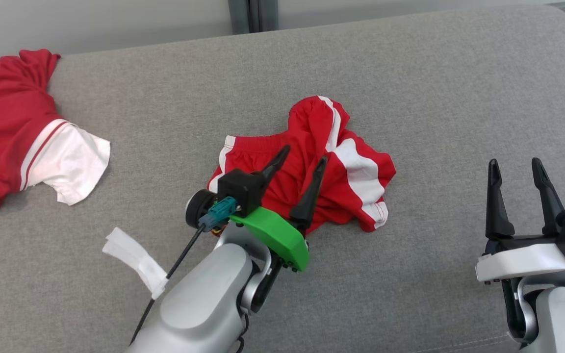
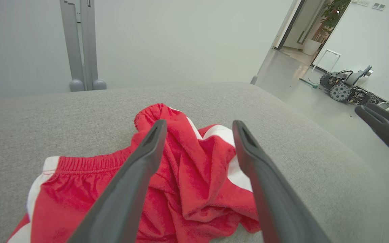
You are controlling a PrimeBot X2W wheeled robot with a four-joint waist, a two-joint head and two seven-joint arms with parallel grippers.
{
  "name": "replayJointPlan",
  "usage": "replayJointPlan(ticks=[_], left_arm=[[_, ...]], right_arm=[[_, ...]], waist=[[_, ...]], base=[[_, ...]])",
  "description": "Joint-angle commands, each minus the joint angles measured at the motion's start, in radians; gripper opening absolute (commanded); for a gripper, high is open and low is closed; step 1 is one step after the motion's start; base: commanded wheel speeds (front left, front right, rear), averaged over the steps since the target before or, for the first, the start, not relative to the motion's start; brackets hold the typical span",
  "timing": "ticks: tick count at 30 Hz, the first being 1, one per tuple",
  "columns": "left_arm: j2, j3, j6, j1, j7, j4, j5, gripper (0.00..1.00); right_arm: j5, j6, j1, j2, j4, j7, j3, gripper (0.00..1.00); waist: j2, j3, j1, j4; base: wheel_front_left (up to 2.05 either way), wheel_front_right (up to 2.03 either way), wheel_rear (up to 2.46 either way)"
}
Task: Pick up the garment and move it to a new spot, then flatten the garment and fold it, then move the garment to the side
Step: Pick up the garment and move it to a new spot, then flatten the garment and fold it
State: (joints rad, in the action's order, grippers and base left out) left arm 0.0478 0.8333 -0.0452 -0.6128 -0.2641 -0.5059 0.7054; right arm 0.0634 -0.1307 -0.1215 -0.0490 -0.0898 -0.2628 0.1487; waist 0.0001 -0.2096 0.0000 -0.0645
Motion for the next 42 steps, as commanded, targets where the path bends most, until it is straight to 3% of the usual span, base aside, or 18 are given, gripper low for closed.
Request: replayJointPlan(ticks=[1,8,21,29,42], left_arm=[[0.005,-0.034,-0.002,0.027,0.000,0.016,-0.029,1.00],[0.017,-0.242,0.019,0.187,0.000,0.094,-0.196,1.00],[0.009,-0.596,0.033,0.523,0.000,0.180,-0.339,1.00],[0.003,-0.661,0.049,0.585,0.000,0.203,-0.395,1.00],[0.003,-0.646,0.045,0.589,0.000,0.201,-0.383,1.00]], right_arm=[[-0.006,0.000,0.016,-0.003,-0.005,-0.003,0.003,1.00],[-0.007,0.000,0.050,-0.003,-0.021,-0.003,0.025,1.00],[0.065,0.000,0.185,-0.003,0.016,-0.003,-0.041,1.00],[0.077,0.000,0.193,-0.003,-0.006,-0.003,-0.094,1.00],[0.064,0.000,0.181,-0.003,-0.032,-0.003,-0.089,1.00]], waist=[[-0.0001,0.030,0.0000,0.024],[-0.0001,0.096,0.0000,0.052],[-0.0001,0.194,0.0000,0.074],[-0.0001,0.196,0.0000,0.078],[-0.0001,0.197,0.0000,0.079]], base=[[0.00,0.00,0.00],[0.00,0.00,0.00],[0.00,0.00,0.00],[0.00,0.00,0.00],[0.00,0.00,0.00]])
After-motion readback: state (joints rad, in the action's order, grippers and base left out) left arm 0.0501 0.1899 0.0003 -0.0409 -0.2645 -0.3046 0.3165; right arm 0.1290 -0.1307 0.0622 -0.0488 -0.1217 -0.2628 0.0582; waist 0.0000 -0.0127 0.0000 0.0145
